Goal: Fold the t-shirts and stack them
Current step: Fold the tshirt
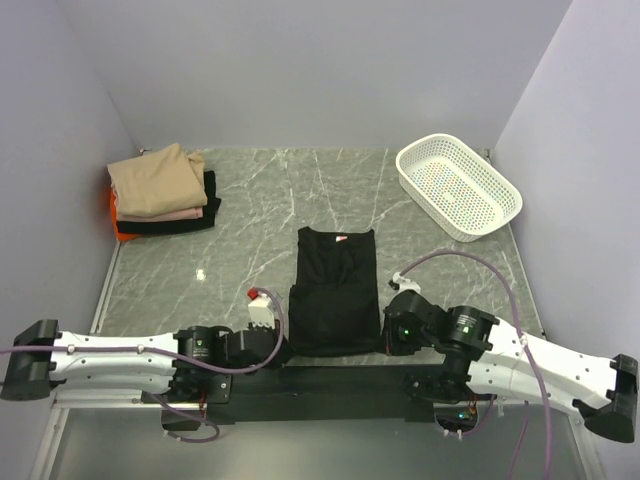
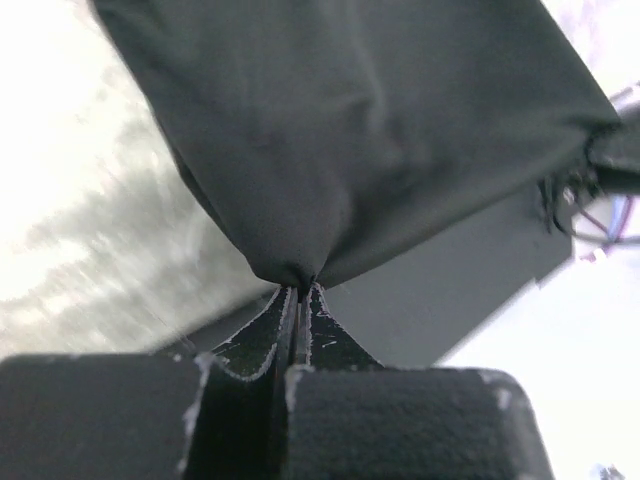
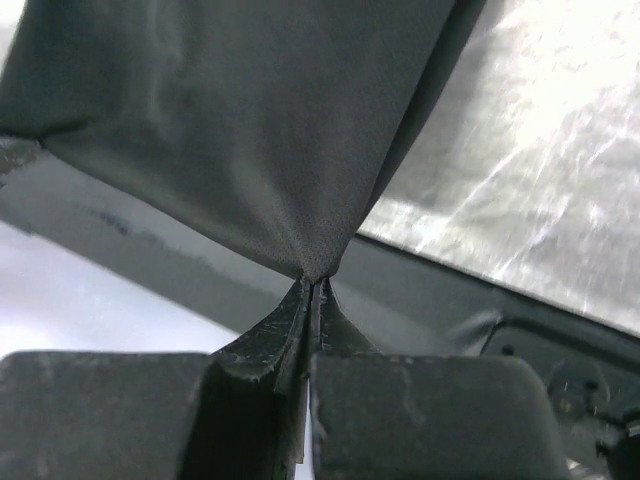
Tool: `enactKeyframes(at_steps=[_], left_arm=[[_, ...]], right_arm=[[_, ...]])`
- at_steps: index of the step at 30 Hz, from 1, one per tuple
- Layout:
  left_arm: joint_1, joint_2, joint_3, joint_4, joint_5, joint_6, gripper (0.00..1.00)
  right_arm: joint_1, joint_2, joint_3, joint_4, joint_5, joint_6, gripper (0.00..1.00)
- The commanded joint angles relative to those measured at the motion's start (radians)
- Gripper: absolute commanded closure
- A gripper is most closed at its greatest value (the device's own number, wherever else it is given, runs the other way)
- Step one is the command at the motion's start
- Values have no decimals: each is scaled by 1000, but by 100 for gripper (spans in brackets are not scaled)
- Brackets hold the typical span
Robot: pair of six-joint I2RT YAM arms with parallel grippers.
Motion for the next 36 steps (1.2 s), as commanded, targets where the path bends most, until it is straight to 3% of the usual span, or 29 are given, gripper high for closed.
enactKeyframes(at_steps=[1, 5, 16, 26, 30, 36], left_arm=[[-82, 3, 115, -124, -89, -78, 99], [-173, -5, 199, -219, -176, -121, 99], [-231, -37, 341, -346, -370, -193, 100], [-223, -25, 456, -389, -506, -57, 100], [-199, -22, 444, -334, -497, -12, 100], [-1, -17, 361, -98, -304, 161, 100]], right_arm=[[59, -43, 94, -92, 54, 69, 100], [124, -64, 162, -132, 100, 105, 100], [218, 11, 338, -233, 250, 125, 100], [214, 89, 501, -292, 411, 47, 100], [199, 130, 530, -289, 459, 24, 100], [87, 163, 498, -197, 430, -93, 100]])
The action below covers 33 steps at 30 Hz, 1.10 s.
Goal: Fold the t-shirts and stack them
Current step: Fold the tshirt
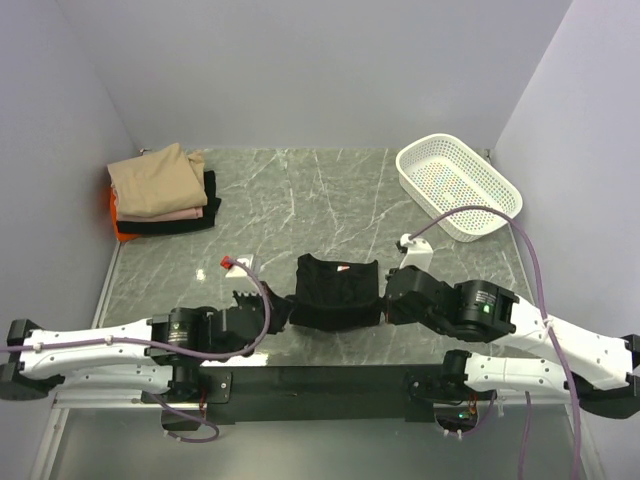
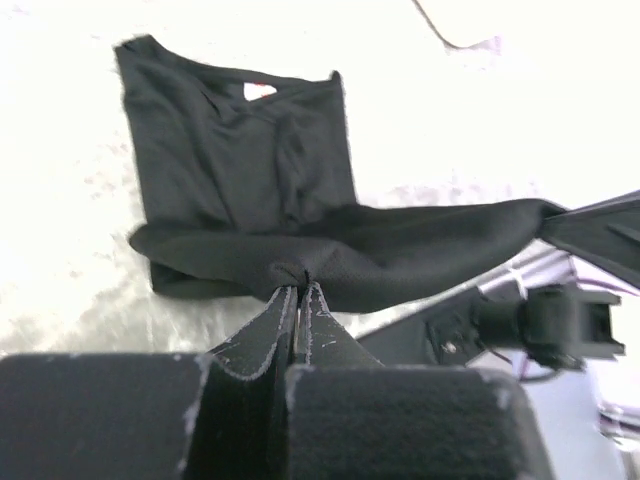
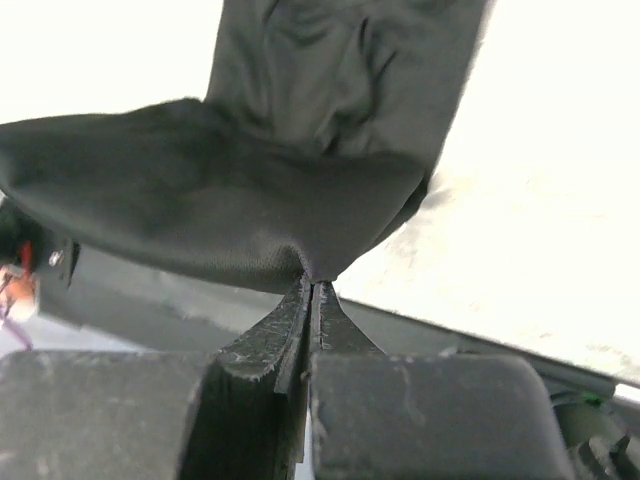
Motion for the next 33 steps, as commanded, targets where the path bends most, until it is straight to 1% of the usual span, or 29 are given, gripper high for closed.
enactKeyframes(at_steps=[1, 2, 5, 8, 10, 15, 19, 20, 21, 22, 27, 33], left_arm=[[114, 26, -27, 155, 102, 119, 100], [136, 37, -28, 166, 121, 150, 100], [209, 71, -34, 227, 164, 217, 100], [295, 116, -50, 318, 243, 280, 100], [346, 167, -53, 370, 298, 302, 100], [423, 259, -53, 441, 368, 349, 100], [515, 346, -62, 498, 432, 374, 100], [528, 362, -67, 504, 460, 386, 100], [541, 391, -70, 554, 474, 394, 100], [562, 408, -70, 571, 486, 401, 100], [621, 535, -42, 626, 555, 446, 100], [685, 658, -5, 668, 586, 475, 100]], right_arm=[[-75, 4, -3, 74, 28, -96, 100], [-121, 4, -11, 89, 17, -114, 100], [-207, 7, -38, 154, -17, -201, 100], [-258, 28, -55, 205, -47, -257, 100], [-295, 43, -69, 247, -75, -281, 100], [-376, 115, -107, 350, -118, -366, 100], [-476, 166, -130, 430, -168, -426, 100], [-491, 194, -133, 444, -179, -448, 100], [-505, 207, -137, 474, -205, -461, 100], [-534, 224, -138, 488, -216, -472, 100], [-603, 358, -147, 579, -280, -530, 100], [-674, 487, -129, 652, -348, -570, 100]])
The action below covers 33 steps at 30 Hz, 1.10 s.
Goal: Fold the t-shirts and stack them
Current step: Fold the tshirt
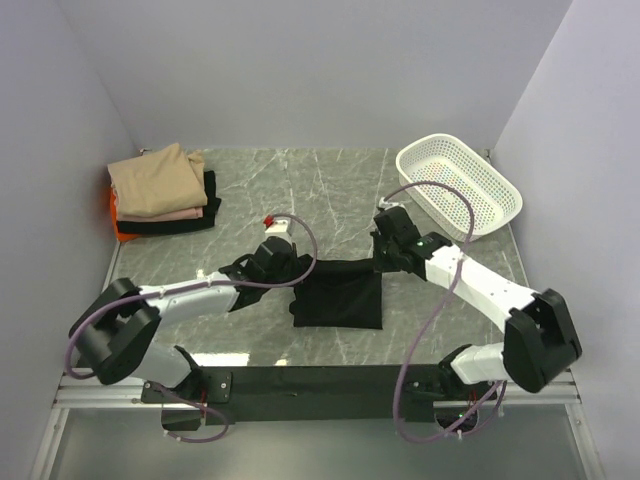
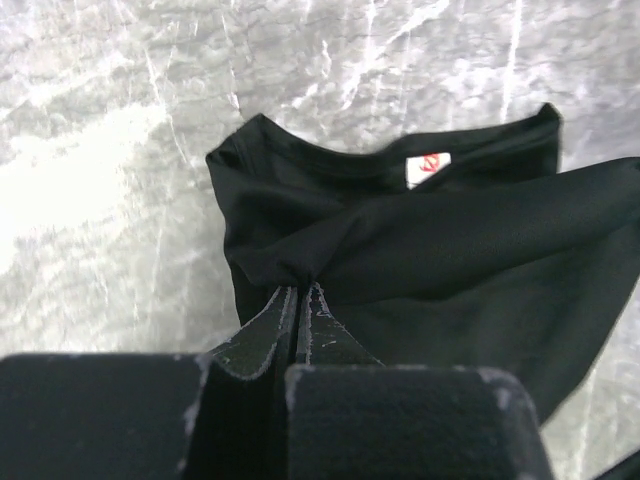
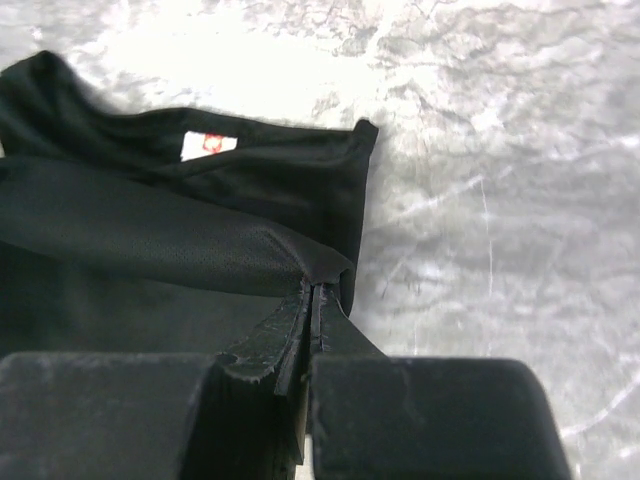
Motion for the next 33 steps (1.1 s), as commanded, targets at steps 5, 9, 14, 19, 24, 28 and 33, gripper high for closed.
enactKeyframes(at_steps=[5, 9, 14, 19, 24, 28, 33], left_arm=[[60, 78, 84, 100, 69, 55, 100], [76, 117, 107, 106, 80, 56, 100], [105, 144, 124, 115, 89, 61, 100], [142, 193, 148, 128, 132, 69, 100], [149, 239, 161, 151, 141, 70, 100], [162, 276, 194, 132, 129, 70, 100], [177, 284, 217, 97, 92, 70, 85]], right_arm=[[-70, 122, 55, 108, -81, -80, 100], [-95, 160, 78, 115, -101, -93, 100], [-123, 191, 99, 124, -124, -96, 100], [-141, 251, 125, 141, -155, -88, 100], [-149, 307, 148, 157, -178, -71, 100], [-161, 337, 162, 163, -173, -65, 100], [-175, 367, 213, 143, -167, -68, 100]])
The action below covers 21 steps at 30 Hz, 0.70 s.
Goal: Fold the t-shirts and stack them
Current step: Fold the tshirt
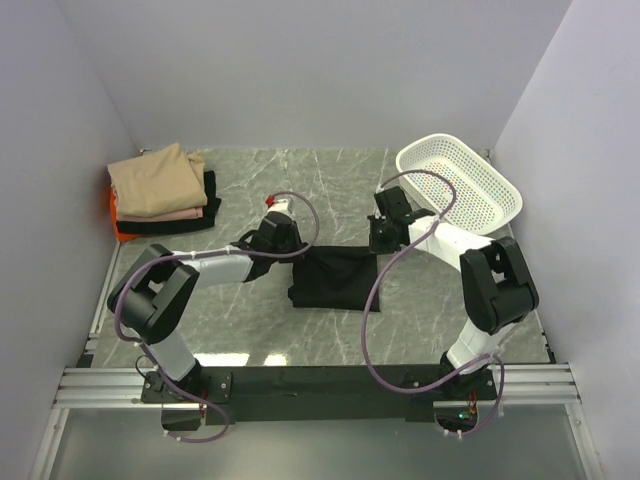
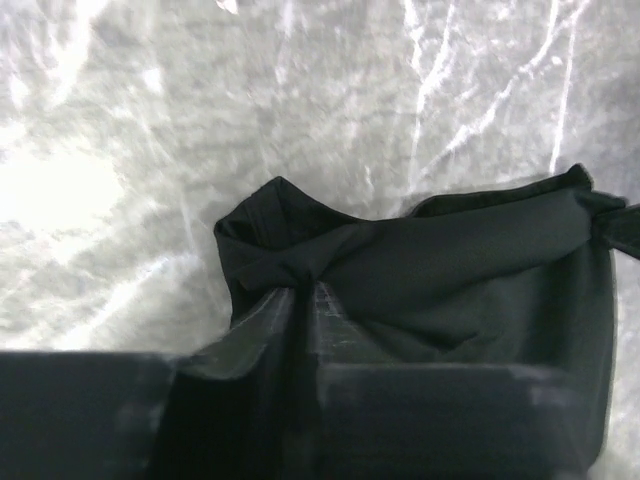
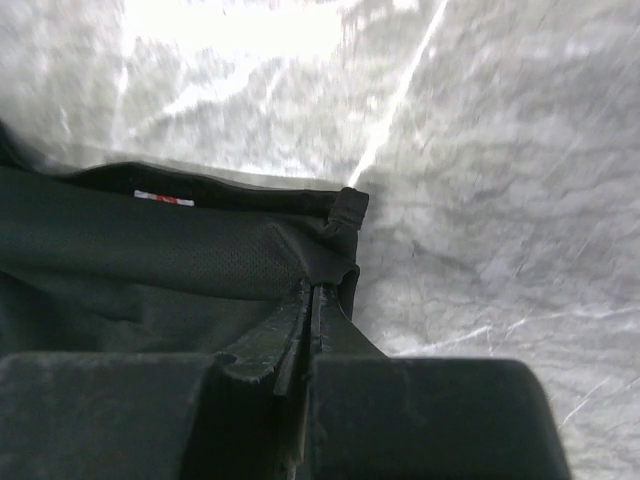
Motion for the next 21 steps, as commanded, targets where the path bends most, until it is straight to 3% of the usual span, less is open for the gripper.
enactKeyframes(at_steps=[1, 2, 3, 4, 7, 10, 11, 12, 15, 21], left_arm=[[15, -2, 65, -9, -39, 22, 75], [15, -6, 74, -20, -56, 25, 68], [17, -18, 83, -46, -65, 29, 57], [18, -26, 104, -59, -76, 34, 52], [20, -61, 146, -129, -129, 40, 40], [21, -106, 157, -177, -163, 43, 32], [21, -132, 154, -184, -166, 42, 29], [23, -144, 148, -186, -163, 34, 18], [23, -196, 85, -186, -116, 14, 1], [23, -285, -77, -91, 36, -15, 1]], right_arm=[[-20, 9, 78, 12, 5, 0, 100], [-23, 11, 106, -7, 3, -2, 87], [-28, 11, 121, -18, 3, -3, 80], [-34, 6, 153, -29, 9, -10, 69], [-41, -20, 215, -76, 39, -20, 53], [-43, -72, 240, -112, 45, -26, 45], [-41, -90, 237, -113, 45, -26, 43], [-41, -108, 227, -113, 63, -25, 43], [-20, -188, 174, -103, 30, -19, 43], [86, -263, 7, -41, -55, 19, 44]])
